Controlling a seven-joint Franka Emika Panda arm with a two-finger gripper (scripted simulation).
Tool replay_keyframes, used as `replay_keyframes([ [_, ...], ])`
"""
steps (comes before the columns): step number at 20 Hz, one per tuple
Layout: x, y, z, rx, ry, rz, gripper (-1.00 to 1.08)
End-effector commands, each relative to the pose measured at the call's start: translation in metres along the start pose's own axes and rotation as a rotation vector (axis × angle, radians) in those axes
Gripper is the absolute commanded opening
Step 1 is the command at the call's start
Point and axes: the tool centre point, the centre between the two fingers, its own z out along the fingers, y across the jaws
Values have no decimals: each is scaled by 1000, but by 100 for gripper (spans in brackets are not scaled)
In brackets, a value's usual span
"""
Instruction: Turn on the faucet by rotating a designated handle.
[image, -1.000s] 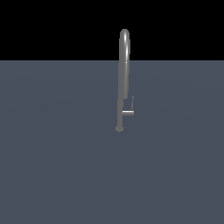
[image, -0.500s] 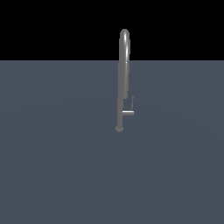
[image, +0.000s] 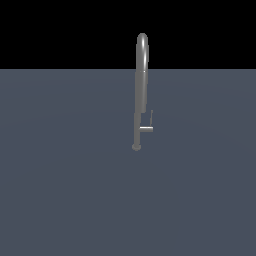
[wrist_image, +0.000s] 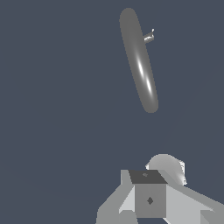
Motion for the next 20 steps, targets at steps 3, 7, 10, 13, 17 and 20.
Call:
replay_keyframes([
  [3,29,0,3,71,-68,68,-100],
  [7,54,2,8,135,-129,129,-100],
  [10,73,4,12,184,-177,176,-100],
  [13,92,7,18,235,-226,224,-100],
  [17,118,12,28,306,-293,290,-100],
  [20,137,17,37,361,-346,341,-100],
])
